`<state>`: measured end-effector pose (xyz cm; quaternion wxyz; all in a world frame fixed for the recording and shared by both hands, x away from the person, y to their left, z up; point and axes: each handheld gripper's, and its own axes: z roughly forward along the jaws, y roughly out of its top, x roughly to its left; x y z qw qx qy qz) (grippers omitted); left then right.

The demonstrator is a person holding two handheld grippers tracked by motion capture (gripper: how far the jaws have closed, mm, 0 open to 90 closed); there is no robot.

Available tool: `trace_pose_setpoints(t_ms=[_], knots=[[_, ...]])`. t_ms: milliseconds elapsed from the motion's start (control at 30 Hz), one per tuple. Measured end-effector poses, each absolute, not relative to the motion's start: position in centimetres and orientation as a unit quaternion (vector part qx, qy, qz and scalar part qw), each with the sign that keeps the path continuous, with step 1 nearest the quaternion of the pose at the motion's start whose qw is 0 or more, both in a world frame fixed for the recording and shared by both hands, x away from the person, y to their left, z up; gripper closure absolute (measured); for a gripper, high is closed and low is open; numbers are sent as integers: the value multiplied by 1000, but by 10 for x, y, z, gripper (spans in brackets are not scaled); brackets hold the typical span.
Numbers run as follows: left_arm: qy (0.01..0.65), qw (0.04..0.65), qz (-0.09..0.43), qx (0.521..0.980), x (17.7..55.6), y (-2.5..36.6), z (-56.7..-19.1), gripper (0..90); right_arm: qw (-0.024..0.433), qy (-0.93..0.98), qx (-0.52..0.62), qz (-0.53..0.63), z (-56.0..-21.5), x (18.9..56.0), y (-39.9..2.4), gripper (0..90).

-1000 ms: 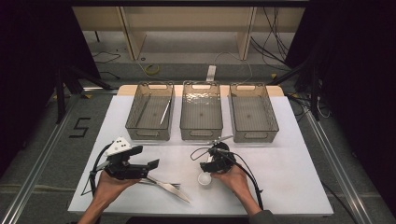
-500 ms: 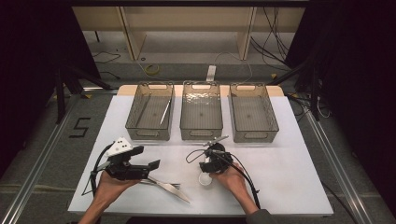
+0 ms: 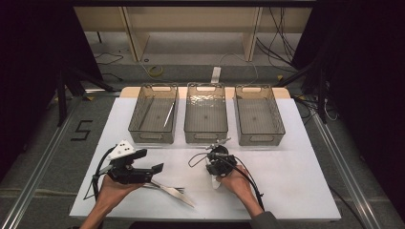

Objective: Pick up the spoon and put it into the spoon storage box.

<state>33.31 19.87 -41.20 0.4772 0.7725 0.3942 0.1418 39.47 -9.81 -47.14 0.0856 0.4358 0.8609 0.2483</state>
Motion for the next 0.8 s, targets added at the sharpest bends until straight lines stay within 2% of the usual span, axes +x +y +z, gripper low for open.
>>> trace_pose_setpoints(t_ms=[100,367,800], knots=[[395,478,142,772,333,199,-412,165,81,862,434,250,-472,394,-98,851],[396,477,140,772,333,199,-412,166,80,868,422,249,-469,394,-101,859],[399,481,138,768,334,200,-412,165,96,856,410,300,-434,398,-116,860]])
